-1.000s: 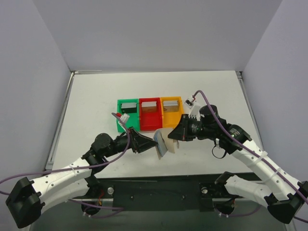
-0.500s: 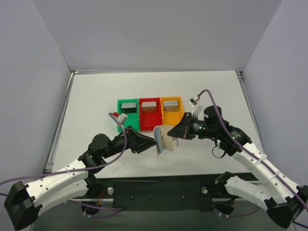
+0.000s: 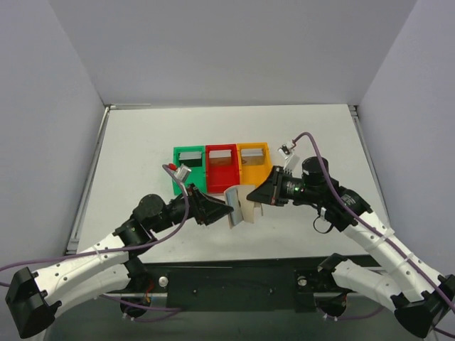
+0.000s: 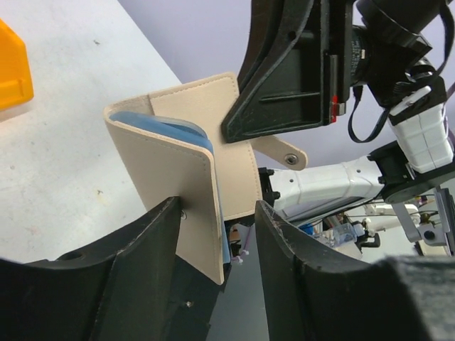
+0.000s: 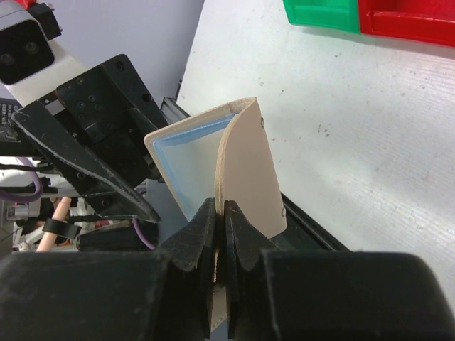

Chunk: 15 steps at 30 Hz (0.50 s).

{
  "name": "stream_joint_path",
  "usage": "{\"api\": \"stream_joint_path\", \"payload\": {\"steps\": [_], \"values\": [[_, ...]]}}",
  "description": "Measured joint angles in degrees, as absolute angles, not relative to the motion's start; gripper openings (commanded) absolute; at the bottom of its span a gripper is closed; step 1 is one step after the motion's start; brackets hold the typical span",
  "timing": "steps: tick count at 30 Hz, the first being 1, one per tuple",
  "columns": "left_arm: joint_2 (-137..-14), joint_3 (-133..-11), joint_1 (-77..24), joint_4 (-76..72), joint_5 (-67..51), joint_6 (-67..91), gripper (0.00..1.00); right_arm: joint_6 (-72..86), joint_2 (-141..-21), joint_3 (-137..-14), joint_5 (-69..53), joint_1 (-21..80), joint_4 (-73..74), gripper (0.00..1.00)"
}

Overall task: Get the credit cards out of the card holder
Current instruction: Open the card holder.

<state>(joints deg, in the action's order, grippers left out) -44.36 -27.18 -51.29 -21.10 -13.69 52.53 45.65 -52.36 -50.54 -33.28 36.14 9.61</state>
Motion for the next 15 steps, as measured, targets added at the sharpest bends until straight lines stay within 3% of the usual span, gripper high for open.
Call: {"api": "stream_joint_path", "payload": {"steps": [2, 4, 10, 13, 15], "values": [[-44.42, -27.31, -51.31, -20.12, -13.23, 52.01, 0.45, 45.65, -52.12, -50.54, -33.28, 36.12, 9.61, 0.0], [-44.58, -27.46, -51.37, -19.16, -12.84, 51.59, 0.31, 45.65, -51.94, -50.54, -33.28, 36.12, 9.61, 0.0], [-44.56, -27.49, -51.59, -18.09, -11.84, 50.68, 0.14, 45.65, -51.48, -50.54, -33.28, 36.07, 9.61, 0.0], [-44.23, -27.49, -51.59, -17.58, -11.4, 50.41, 0.15, 45.65, -51.13, -50.37, -33.32, 36.07, 9.56, 0.0], [-44.03, -27.49, -51.59, -17.3, -11.33, 50.39, 0.23, 45.65, -51.03, -50.22, -33.32, 36.07, 9.54, 0.0]]}}
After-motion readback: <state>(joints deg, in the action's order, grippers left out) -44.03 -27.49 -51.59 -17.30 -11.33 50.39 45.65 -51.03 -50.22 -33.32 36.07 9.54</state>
